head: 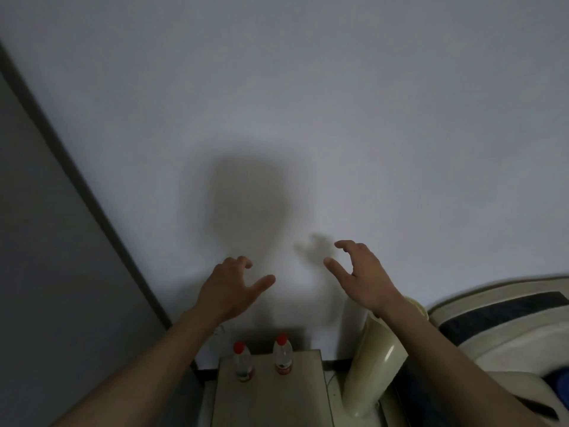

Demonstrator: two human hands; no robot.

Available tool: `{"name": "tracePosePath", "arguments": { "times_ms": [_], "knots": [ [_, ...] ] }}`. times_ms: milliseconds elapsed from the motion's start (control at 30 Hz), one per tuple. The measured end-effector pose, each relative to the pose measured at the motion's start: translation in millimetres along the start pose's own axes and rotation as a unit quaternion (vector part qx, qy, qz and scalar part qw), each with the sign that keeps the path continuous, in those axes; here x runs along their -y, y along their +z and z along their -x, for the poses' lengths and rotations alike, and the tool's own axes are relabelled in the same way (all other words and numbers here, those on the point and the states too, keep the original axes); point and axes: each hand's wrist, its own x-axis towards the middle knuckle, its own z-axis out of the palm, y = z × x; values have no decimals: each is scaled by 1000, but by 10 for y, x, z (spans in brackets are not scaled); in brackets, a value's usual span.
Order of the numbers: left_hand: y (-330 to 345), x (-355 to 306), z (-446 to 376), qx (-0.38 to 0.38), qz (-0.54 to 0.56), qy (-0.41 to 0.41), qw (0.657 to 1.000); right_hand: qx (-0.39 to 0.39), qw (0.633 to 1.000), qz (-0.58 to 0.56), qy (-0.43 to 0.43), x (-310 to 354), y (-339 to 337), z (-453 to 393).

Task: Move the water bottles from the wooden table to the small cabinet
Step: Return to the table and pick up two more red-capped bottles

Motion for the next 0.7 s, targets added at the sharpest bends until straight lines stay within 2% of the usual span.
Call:
{"name": "tracePosePath", "arguments": {
  "times_ms": [167, 367, 500, 700],
  "knots": [
    [125, -544, -167, 22, 9, 83, 996, -61, 997, 3, 47, -181, -480, 400],
    [414, -1274, -145, 87, 47, 199, 975, -143, 978, 72, 133, -305, -951, 1283],
    [711, -1682, 127, 153, 81, 285, 943, -204, 946, 103, 229, -197, -1100, 2169],
    [910, -2337, 728, 243, 105, 396, 879, -279, 879, 171, 348, 143, -1302, 3431]
  ]
}}
